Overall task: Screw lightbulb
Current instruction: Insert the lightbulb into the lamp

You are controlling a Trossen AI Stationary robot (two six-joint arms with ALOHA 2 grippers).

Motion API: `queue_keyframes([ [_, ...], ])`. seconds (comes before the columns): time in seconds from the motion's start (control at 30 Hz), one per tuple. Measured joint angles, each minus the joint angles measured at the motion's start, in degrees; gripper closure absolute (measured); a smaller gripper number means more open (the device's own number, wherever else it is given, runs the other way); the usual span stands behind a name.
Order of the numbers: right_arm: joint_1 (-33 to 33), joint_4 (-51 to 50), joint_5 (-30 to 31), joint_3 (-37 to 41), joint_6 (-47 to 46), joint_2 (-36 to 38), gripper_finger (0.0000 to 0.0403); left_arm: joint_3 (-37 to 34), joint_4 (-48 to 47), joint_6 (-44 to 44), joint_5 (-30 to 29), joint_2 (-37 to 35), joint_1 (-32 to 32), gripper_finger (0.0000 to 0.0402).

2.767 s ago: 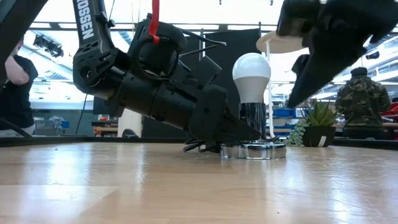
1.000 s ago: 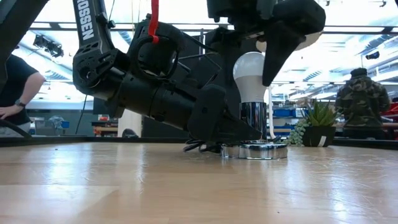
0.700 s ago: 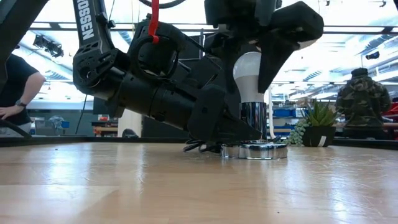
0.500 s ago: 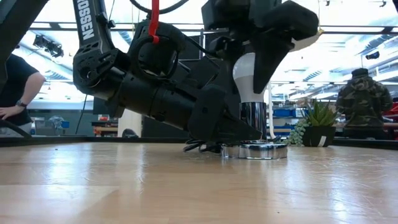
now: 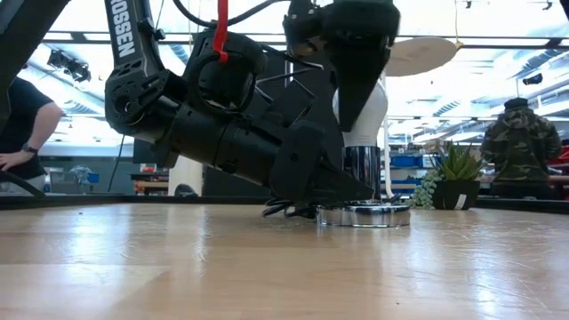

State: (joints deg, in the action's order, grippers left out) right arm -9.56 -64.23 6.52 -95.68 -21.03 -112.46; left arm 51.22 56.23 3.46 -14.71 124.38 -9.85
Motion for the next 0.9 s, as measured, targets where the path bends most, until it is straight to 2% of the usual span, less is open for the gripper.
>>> queue_keyframes([
  [0.2,0.15,-0.67,0.92,0.00,-16.60,0.00,0.0131,0.00,-0.07,0.02,0.22,0.00,-0.02,0.0206],
  [0.43,0.78,-1.62,0.91,0.01,-30.63,0.00,0.0120,0.03,-0.29,1.23,0.23,-0.02,-0.02,0.0206],
  [0.73,1.03,-0.87,0.85,0.02,-26.49,0.07,0.0109,0.02,-0.33,1.31,0.10,-0.02,-0.04,0.0206],
  [0.9,1.05,0.94,0.88,0.02,-19.73,0.19,0.0090,0.02,-0.42,1.27,0.11,-0.02,-0.04,0.0206],
])
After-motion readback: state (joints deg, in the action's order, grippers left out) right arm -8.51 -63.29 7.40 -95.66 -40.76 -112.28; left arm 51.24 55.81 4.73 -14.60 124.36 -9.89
